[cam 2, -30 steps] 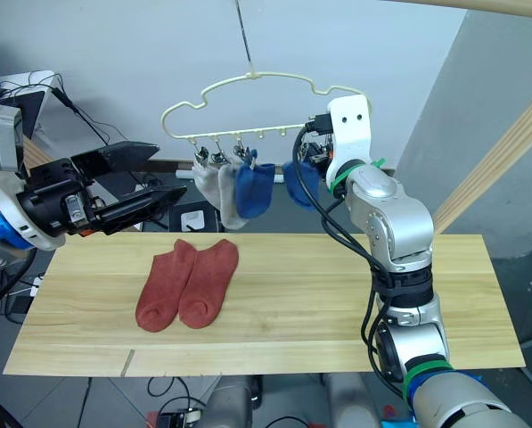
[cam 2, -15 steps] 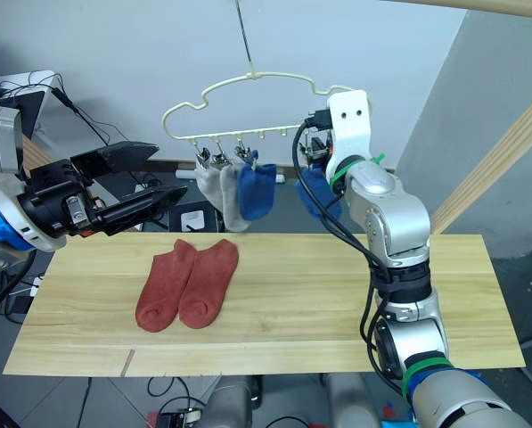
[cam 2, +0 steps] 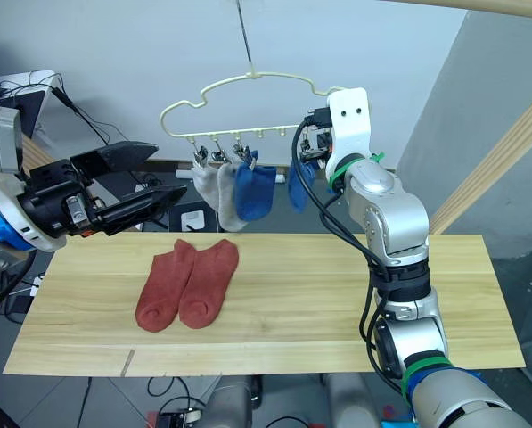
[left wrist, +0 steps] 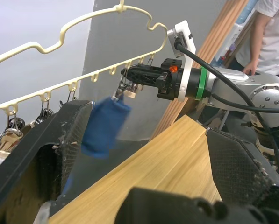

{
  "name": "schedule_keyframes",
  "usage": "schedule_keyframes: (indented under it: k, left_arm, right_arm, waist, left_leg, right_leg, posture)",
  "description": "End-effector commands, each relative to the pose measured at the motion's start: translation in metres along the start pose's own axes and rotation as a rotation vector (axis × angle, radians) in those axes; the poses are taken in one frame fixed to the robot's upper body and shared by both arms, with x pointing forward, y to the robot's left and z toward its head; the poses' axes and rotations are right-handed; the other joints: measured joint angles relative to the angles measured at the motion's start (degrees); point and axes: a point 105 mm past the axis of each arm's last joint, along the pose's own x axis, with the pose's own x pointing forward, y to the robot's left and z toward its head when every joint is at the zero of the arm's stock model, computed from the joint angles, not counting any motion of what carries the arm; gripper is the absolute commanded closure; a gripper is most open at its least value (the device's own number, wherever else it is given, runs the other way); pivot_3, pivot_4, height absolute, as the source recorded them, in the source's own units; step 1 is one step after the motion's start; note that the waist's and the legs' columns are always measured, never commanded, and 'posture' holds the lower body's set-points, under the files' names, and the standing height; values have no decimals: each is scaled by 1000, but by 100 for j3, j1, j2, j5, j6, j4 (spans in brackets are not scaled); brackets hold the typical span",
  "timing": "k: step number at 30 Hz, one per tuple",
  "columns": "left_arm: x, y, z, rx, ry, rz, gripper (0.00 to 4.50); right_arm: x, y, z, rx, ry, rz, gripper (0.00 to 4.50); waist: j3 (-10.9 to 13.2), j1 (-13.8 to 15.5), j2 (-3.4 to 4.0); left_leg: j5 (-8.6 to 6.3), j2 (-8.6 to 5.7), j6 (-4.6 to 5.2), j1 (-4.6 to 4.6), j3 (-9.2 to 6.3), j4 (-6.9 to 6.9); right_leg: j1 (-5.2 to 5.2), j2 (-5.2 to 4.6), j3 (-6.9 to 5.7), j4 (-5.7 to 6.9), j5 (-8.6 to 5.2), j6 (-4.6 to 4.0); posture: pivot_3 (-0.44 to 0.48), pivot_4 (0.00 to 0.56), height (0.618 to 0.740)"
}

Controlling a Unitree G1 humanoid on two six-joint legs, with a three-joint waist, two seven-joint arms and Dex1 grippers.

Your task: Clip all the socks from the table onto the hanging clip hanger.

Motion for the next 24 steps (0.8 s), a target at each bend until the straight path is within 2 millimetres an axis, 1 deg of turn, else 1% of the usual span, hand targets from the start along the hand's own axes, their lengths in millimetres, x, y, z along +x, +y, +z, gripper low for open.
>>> schedule_keyframes:
  k: [1, 3, 6, 9, 11, 12, 13, 14, 15, 18, 21, 24]
  left_arm:
    - [-6, 10, -33, -20, 192, 113, 0]
    - [-7, 11, -52, -43, 290, 130, 0]
    - [-1, 15, -64, -59, 314, 140, 0]
    - [2, 17, -73, -49, 341, 160, 0]
    - [7, 15, -88, -30, 387, 167, 0]
    - [9, 16, -100, -22, 426, 184, 0]
    - [11, 17, -108, -14, 452, 195, 0]
    - [13, 22, -120, 4, 497, 230, 0]
    - [19, 25, -126, 8, 487, 244, 0]
    - [29, 30, -137, 15, 475, 254, 0]
    - [34, 32, -147, 0, 483, 254, 0]
    - [37, 36, -163, -7, 514, 265, 0]
  right_arm:
    - [-4, -3, 21, -18, -66, -21, 4485]
    - [-5, -2, 24, -21, -69, -18, 4485]
    - [-6, 1, 25, -24, -70, -12, 4485]
    - [-7, 2, 25, -23, -68, -10, 4485]
    - [-8, 4, 26, -22, -68, -4, 4485]
    - [-8, 5, 27, -20, -69, 0, 4485]
    - [-9, 6, 27, -19, -69, 2, 4485]
    - [-9, 7, 28, -18, -71, 5, 4485]
    - [-10, 8, 29, -16, -73, 8, 4485]
    - [-11, 11, 31, -13, -75, 13, 4485]
    - [-12, 12, 31, -12, -73, 14, 4485]
    - [-13, 12, 31, -8, -71, 14, 4485]
  waist:
    - [0, -2, 0]
    - [0, 7, 0]
    - [0, 17, 0]
    - [0, 24, 0]
    - [0, 26, 0]
    - [1, 25, 1]
    - [1, 25, 1]
    - [1, 26, 1]
    - [1, 25, 1]
    - [2, 26, 0]
    - [2, 16, 1]
    - [2, 7, 1]
  left_leg:
    - [0, 0, 0, 0, 0, -1]
    - [0, 1, 0, 2, -2, -2]
    - [0, 0, 1, 0, -3, 0]
    - [0, 0, 1, 0, -1, 0]
    - [0, -1, 1, 0, -1, -2]
    - [0, 0, 1, 0, -1, -4]
    - [0, 0, 1, 0, -1, -5]
    - [0, 0, 2, 1, 0, -6]
    - [0, 0, 1, 1, -1, -5]
    - [0, 2, 1, 0, -1, -2]
    - [0, 1, 2, 0, 0, -4]
    - [-1, 1, 2, 0, 2, -7]
  right_leg:
    - [-1, 0, 0, 0, 0, 0]
    - [-2, 1, -1, 1, 0, 0]
    - [-1, 1, -2, 1, 0, 0]
    - [-1, 1, 0, 0, 0, 0]
    - [-1, 1, 0, -2, -1, 0]
    - [-1, 1, -1, -3, -1, 0]
    - [-2, 1, 0, -3, -1, 0]
    - [-2, 1, 1, -3, -1, 0]
    - [-2, 2, 0, -2, -1, 0]
    - [-3, 3, -1, 0, 0, -1]
    - [-4, 4, 0, 0, 0, -1]
    - [-5, 3, 2, -2, -1, -1]
  posture:
    - [-44, 283, 740]
    - [-41, 289, 740]
    - [-45, 305, 740]
    - [-45, 309, 740]
    - [-45, 313, 740]
    - [-53, 318, 740]
    - [-53, 318, 740]
    - [-54, 320, 740]
    - [-58, 322, 740]
    - [-65, 327, 740]
    - [-69, 330, 740]
    - [-71, 332, 740]
